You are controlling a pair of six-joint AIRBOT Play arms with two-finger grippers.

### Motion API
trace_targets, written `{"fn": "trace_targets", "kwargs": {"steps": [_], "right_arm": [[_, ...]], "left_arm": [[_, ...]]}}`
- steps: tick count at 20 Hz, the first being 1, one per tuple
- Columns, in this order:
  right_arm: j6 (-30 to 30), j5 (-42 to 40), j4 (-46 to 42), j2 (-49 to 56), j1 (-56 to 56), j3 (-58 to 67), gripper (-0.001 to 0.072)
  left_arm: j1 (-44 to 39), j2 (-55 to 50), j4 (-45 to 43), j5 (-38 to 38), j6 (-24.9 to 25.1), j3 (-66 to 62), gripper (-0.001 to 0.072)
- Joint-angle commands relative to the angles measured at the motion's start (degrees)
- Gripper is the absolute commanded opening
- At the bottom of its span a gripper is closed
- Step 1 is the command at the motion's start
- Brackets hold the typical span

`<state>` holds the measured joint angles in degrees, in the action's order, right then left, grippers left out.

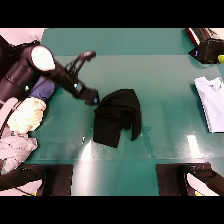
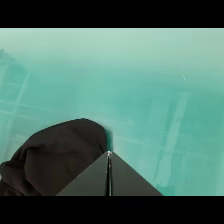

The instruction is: Fold the shirts.

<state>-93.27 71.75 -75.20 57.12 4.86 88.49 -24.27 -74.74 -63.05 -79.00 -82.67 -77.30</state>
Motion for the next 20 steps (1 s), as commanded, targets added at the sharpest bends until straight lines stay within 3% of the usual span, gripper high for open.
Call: {"fn": "trace_targets", "kwargs": {"steps": [1,7,14,15,16,17,20], "right_arm": [[0.02,-0.26,0.0,0.07,0.09,0.07,0.0017],[0.35,-0.46,0.02,0.07,0.09,0.07,0.0018],[0.33,0.0,0.13,0.04,0.13,0.07,0.0017],[0.33,0.44,0.15,0.07,0.13,0.07,0.0017],[0.33,0.83,0.2,0.07,0.15,0.0,0.0017],[0.35,1.05,0.39,0.04,0.15,-0.52,0.0018],[0.39,4.61,3.32,0.07,0.85,-5.88,0.0022]], "left_arm": [[0.61,5.14,3.21,5.66,-0.46,17.18,0.0552],[-0.02,5.2,16.35,21.42,4.76,35.65,0.0552],[-2.89,2.49,15.98,28.09,3.45,37.22,0.0548],[-2.89,2.49,16.17,28.44,3.1,37.22,0.0359],[-2.89,2.49,16.28,28.59,3.17,37.18,0.0115],[-2.89,2.56,16.31,28.41,3.19,36.87,0.0024],[-2.89,3.63,12.63,24.68,3.15,33.22,0.0022]]}}
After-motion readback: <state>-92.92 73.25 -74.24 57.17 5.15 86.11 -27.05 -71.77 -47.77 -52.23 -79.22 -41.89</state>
